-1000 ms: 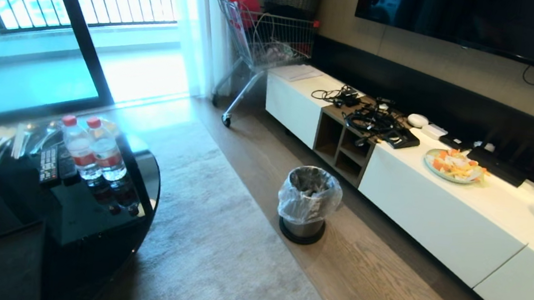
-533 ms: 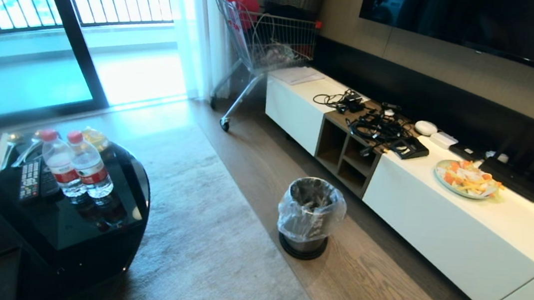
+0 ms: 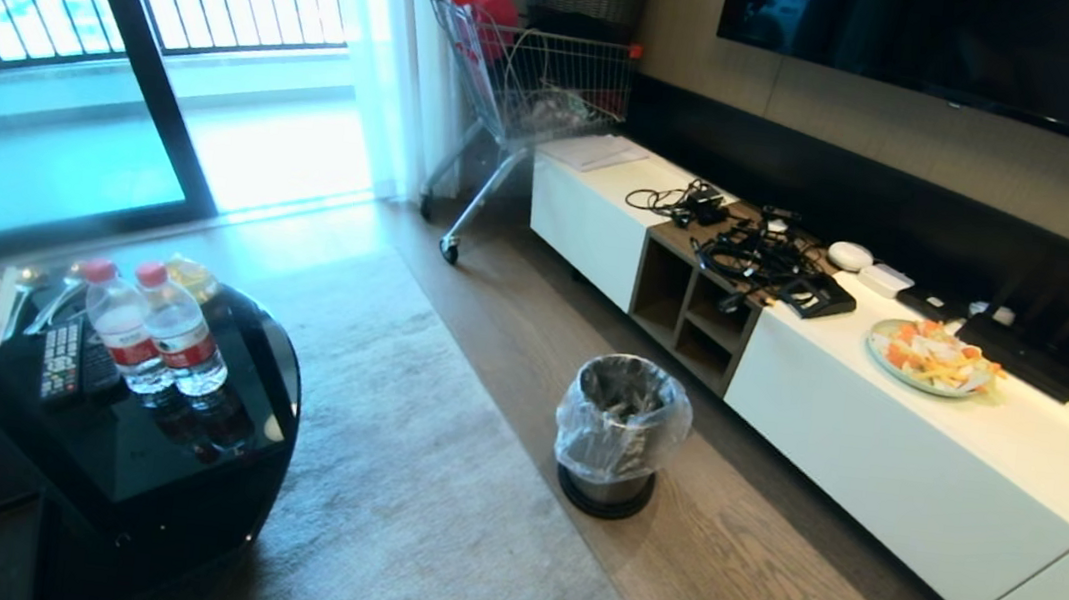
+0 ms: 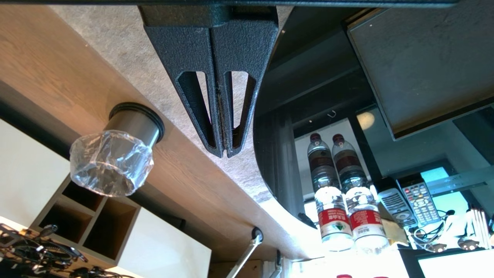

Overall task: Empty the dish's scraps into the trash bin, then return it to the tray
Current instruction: Move the bowl over the trash can

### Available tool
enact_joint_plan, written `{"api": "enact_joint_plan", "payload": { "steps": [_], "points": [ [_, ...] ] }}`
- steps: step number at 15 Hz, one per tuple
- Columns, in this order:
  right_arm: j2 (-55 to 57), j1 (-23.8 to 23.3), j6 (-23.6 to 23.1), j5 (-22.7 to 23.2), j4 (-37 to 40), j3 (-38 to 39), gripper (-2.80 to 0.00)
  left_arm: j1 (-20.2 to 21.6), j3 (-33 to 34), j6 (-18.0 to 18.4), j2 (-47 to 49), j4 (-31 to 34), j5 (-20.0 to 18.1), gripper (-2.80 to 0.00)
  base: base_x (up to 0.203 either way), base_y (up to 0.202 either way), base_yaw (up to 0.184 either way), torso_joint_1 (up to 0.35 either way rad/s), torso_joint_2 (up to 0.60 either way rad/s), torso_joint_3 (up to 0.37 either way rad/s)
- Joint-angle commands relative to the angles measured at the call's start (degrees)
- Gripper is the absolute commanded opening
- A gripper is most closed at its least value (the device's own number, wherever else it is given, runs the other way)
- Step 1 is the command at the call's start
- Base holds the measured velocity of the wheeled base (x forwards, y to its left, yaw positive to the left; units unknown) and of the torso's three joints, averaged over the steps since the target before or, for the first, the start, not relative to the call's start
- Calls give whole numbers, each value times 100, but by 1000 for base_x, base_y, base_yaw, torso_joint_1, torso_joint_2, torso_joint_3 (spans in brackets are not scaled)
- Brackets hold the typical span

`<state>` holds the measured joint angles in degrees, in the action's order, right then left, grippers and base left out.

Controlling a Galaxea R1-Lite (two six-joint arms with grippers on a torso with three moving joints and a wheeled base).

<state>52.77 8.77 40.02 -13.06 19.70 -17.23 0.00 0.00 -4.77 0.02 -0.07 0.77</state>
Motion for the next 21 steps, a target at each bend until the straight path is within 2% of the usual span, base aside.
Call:
{"api": "enact_joint_plan", "payload": {
  "steps": [1,7,21],
  "points": [
    [5,2,23,-13,-1,0,-280,0,0,-7,-2,-1,2,-280,0,0,0,0,0,0],
    [5,38,23,-13,-19,17,-280,0,0,-7,-2,-1,2,-280,0,0,0,1,0,-50],
    [14,125,25,-4,-19,44,-280,0,0,-7,-2,-1,2,-280,0,0,0,2,1,-195]
  ]
}}
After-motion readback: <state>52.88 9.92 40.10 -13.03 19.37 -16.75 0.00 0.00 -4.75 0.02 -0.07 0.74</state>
